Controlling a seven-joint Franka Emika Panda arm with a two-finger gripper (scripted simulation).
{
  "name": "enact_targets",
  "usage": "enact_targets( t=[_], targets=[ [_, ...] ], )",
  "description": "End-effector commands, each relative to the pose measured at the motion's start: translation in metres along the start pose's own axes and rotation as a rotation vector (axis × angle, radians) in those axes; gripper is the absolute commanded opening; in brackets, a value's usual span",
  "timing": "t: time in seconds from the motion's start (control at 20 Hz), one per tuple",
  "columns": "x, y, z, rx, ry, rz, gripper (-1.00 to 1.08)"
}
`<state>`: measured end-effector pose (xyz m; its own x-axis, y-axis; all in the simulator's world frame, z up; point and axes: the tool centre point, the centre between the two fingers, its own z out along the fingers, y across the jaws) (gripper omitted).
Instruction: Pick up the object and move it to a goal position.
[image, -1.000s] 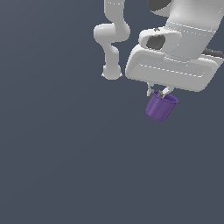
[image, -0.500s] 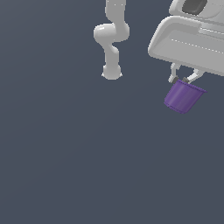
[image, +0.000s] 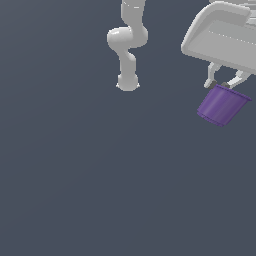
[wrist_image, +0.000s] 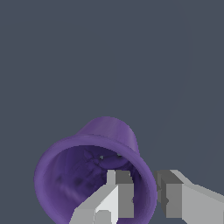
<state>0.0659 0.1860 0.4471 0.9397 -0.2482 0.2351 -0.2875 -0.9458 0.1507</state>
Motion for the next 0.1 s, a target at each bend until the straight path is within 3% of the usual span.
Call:
enact_targets(
  t=[0.0, 0.05],
  targets=[
    [0.001, 0.0003, -0.0018, 0.0, 0.002, 0.003, -1.0],
    [0.001, 0.0001, -0.0015, 0.0, 0.002, 0.002, -1.0]
  ],
)
